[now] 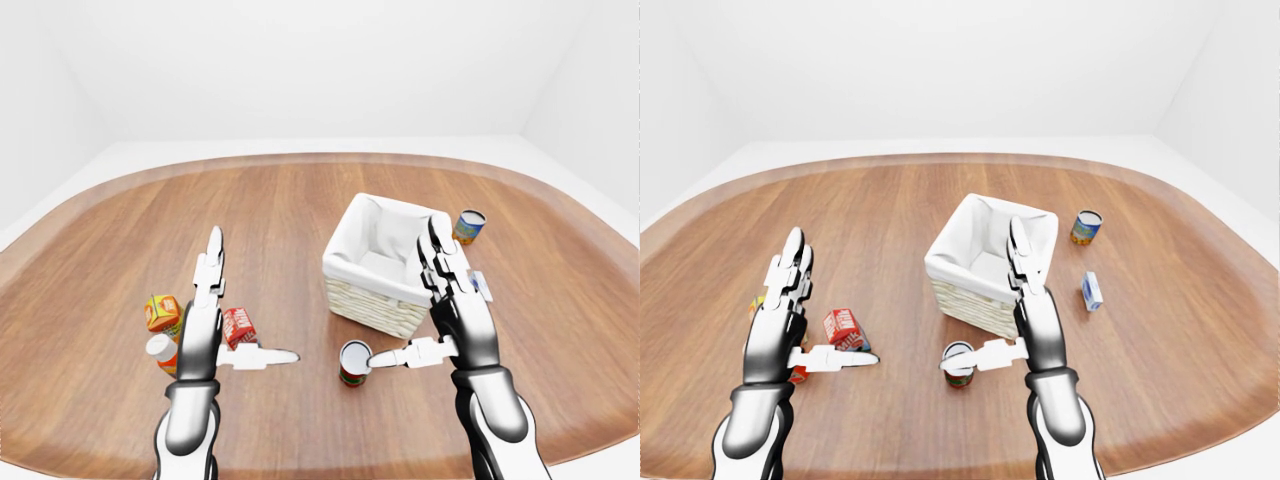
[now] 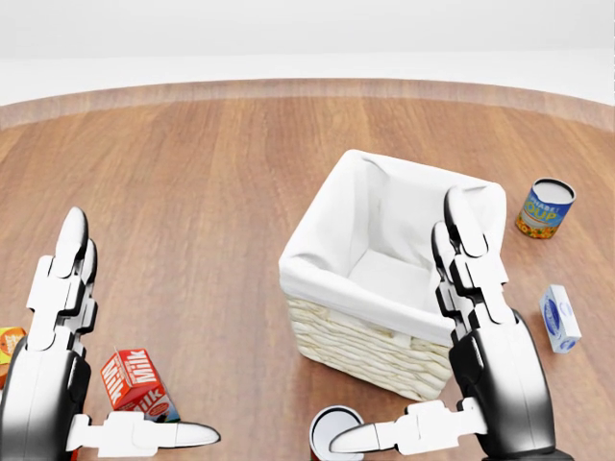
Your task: Pick the milk and place it in the basket.
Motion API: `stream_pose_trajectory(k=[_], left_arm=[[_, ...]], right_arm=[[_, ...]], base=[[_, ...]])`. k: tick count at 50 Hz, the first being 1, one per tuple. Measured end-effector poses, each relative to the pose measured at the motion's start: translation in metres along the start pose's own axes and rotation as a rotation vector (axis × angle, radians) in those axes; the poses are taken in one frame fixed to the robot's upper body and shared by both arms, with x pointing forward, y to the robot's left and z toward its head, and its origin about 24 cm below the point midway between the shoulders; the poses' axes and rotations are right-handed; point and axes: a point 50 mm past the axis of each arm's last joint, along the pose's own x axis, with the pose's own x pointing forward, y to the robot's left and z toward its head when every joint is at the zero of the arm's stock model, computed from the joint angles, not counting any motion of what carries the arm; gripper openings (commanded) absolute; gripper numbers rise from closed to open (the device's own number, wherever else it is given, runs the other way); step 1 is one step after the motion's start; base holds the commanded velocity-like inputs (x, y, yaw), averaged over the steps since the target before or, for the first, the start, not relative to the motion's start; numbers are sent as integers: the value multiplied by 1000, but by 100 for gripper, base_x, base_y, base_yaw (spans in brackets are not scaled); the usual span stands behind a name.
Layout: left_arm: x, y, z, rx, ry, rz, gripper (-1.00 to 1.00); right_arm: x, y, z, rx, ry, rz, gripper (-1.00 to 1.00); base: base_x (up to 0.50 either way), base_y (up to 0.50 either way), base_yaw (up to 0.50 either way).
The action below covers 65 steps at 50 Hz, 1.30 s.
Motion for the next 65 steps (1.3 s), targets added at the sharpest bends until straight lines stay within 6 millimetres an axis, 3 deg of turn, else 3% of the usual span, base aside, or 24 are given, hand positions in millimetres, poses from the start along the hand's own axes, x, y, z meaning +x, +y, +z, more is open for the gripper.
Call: stream_pose_trajectory(k=[19,29,46,65], left_arm=[[3,1,1,-3,9,-7,100],[22,10,-1,83,17,30,100],[58,29,-3,264,20,62,100],[84,11,-36,650,97,-47,100]], right_arm=[[-3,3,-5,-15,25,5,100],[-3,6,-5,-17,28,16,100],[-3,6,-4,-13,24,15,100],[-3,6,-6,-7,27,12,100]], base=[[5,1,0],[0,0,0],[0,0,0],[0,0,0]])
